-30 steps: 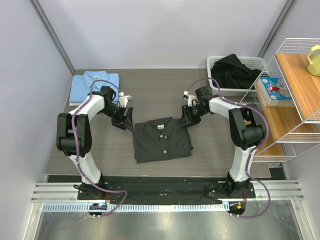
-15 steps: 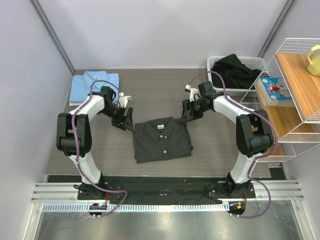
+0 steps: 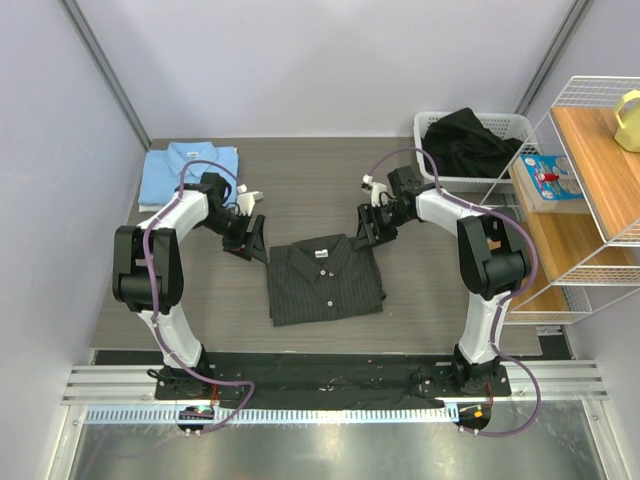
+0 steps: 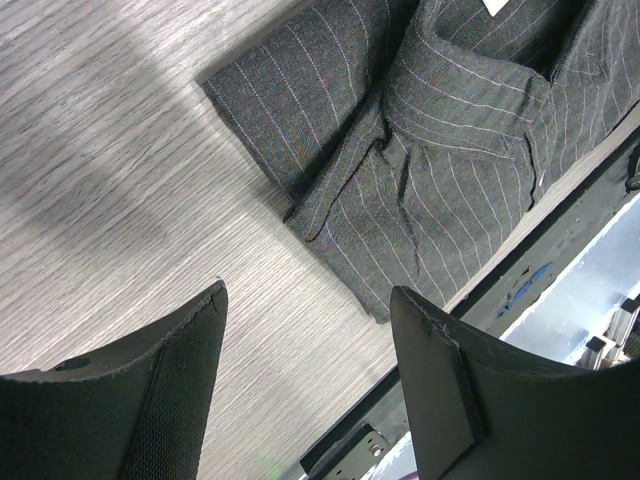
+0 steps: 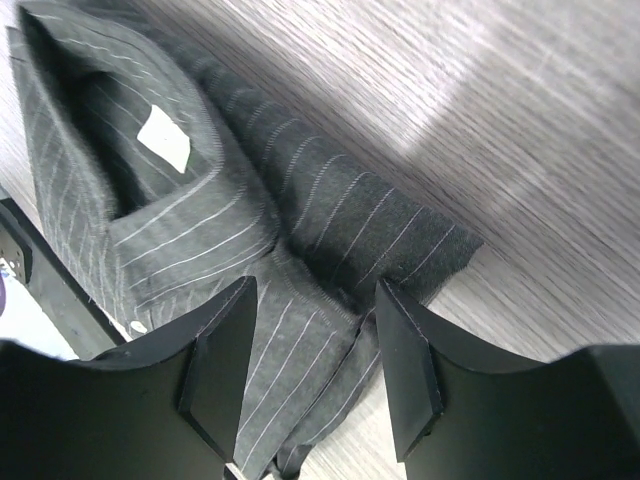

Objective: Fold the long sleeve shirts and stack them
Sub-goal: Fold the shirt

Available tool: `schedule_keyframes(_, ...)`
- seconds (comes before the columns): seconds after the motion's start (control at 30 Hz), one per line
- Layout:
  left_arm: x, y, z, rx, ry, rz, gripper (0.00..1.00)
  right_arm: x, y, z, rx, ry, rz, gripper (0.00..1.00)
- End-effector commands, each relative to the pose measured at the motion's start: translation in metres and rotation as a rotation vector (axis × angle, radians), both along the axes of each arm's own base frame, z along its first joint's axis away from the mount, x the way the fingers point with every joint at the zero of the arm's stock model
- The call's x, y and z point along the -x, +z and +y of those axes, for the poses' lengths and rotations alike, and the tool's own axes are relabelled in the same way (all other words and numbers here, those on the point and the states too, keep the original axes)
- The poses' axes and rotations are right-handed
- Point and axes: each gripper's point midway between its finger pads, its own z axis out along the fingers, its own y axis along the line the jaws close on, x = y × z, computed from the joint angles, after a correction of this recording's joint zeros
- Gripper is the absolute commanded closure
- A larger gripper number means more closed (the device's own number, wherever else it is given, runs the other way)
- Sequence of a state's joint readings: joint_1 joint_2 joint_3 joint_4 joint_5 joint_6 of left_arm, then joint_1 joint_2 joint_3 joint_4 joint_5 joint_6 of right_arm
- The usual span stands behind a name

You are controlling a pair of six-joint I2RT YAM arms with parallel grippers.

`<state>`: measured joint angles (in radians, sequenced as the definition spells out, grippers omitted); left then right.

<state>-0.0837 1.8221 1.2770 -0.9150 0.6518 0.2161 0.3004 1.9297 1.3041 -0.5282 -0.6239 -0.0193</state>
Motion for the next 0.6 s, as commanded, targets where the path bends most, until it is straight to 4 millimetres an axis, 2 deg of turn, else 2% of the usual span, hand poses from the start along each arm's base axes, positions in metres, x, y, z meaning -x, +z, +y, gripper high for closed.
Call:
schedule_keyframes(0.0,-0.004,0.006,-0.002,0.027,0.009,-0.023,0.33,-0.001,0.008,0.011,-0.054,0.022,0.006,0.44)
schedule_keyframes(0.13,-0.003,0.002,-0.001,0.025,0.012,-0.013,0.33,0.008,0.003,0.008,-0.043,0.024,0.022,0.45)
schedule_keyframes(0.27,0.002,0.001,-0.006,0.058,0.008,0.003,0.34,0.013,0.005,0.006,-0.042,0.026,0.02,0.5)
schedule_keyframes(0.47,0.004,-0.002,-0.008,0.078,0.009,0.026,0.39,0.014,0.014,0.007,-0.059,0.024,0.008,0.72)
schedule_keyframes(0.57,0.005,-0.004,-0.01,0.089,0.007,0.031,0.41,0.014,0.017,0.008,-0.063,0.028,0.0,0.88)
